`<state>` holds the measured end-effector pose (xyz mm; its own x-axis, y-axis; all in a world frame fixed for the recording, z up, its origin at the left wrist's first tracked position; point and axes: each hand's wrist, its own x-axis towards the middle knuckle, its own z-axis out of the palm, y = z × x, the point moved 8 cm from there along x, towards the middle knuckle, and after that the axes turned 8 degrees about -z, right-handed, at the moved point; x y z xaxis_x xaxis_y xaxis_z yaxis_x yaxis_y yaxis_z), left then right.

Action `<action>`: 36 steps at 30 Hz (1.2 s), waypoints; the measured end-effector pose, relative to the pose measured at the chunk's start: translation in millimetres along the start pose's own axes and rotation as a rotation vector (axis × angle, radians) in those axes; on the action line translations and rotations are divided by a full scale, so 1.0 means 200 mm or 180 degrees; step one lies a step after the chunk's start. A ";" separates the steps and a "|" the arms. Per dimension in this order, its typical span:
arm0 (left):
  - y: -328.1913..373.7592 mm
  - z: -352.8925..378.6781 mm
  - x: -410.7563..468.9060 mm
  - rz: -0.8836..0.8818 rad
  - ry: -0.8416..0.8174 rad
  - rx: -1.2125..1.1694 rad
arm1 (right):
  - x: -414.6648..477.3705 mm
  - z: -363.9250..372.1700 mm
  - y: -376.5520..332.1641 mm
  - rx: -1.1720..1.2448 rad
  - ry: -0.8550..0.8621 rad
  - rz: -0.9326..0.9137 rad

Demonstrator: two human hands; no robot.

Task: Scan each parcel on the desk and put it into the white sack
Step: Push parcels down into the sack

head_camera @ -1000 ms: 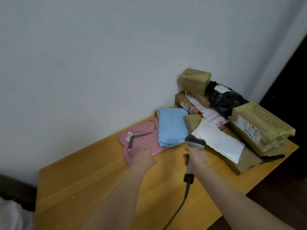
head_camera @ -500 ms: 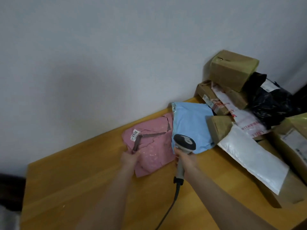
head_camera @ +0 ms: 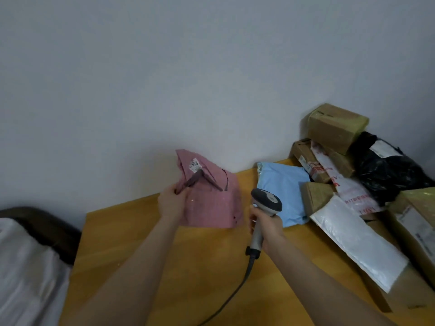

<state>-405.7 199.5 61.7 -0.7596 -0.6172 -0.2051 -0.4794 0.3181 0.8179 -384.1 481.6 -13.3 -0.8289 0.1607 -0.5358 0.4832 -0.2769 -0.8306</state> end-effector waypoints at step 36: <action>-1.17 -0.25 0.09 -0.0765 -0.1108 0.1106 | -0.18 0.48 0.65 -0.1532 -0.0176 0.0084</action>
<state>-285.2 78.6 -106.7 -0.6832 -0.4458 -0.5784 -0.7295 0.4529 0.5125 -319.0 348.4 -87.1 -0.8221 0.1052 -0.5596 0.5689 0.1916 -0.7998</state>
